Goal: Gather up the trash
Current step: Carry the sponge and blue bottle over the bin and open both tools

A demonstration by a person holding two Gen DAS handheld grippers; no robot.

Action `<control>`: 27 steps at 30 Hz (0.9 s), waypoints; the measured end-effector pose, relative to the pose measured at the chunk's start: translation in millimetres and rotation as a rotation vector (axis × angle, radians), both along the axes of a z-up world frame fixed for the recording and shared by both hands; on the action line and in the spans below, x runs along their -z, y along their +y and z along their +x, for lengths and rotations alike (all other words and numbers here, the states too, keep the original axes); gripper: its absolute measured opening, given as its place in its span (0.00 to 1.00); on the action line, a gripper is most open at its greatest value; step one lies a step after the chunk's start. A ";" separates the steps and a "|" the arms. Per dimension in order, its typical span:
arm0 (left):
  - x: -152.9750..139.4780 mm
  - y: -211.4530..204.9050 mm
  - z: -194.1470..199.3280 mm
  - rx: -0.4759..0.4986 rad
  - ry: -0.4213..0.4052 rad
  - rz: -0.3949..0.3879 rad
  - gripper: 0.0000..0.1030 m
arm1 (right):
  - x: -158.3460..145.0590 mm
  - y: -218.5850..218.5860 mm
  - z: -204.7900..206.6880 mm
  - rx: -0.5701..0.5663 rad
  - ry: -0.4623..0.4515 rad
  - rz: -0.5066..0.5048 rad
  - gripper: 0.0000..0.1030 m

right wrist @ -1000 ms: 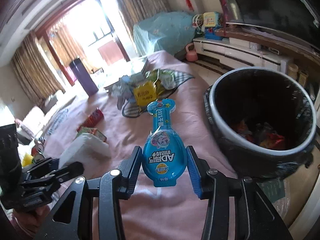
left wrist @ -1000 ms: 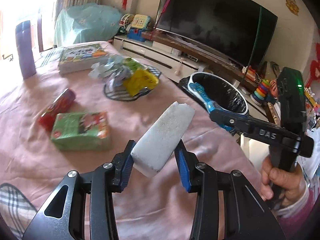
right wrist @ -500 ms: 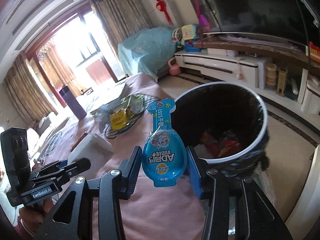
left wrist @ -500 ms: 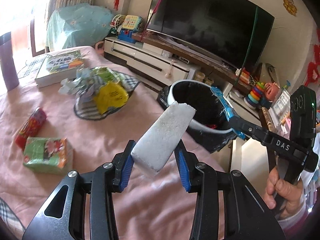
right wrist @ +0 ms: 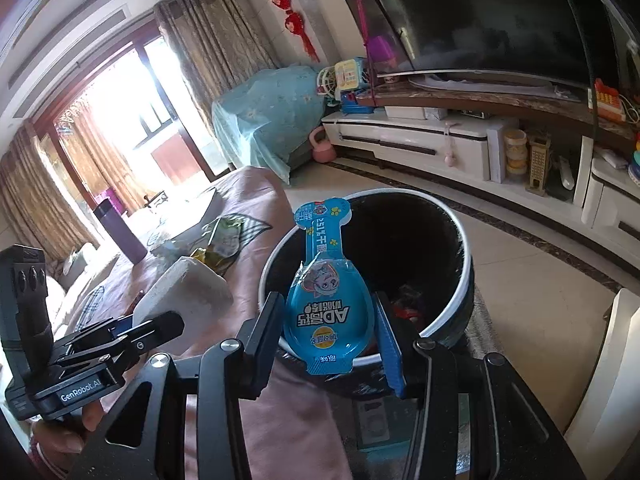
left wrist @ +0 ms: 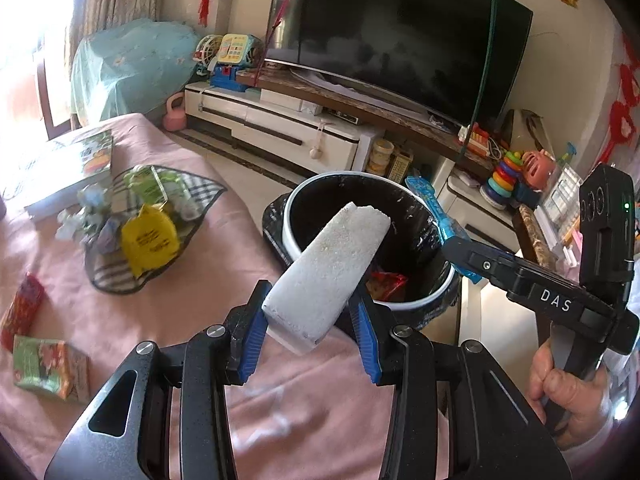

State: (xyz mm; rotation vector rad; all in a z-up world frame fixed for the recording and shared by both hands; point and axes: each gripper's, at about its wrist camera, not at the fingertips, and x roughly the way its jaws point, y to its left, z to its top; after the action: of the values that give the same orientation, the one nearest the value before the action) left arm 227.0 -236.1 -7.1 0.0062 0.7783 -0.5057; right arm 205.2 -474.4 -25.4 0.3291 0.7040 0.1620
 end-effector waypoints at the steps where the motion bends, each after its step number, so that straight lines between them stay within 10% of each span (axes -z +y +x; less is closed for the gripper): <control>1: 0.4 -2.8 1.7 0.001 0.000 0.004 0.38 | 0.7 -2.7 1.3 0.002 0.000 0.001 0.44; 27: 17.8 -54.4 47.1 0.043 0.062 0.047 0.38 | 16.1 -35.6 40.1 0.033 0.057 -0.026 0.44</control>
State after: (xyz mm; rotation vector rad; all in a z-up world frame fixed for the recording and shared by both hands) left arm 274.1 -290.5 -24.8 0.0509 0.8516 -0.5302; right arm 245.3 -509.9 -41.5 0.3210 0.7559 0.1123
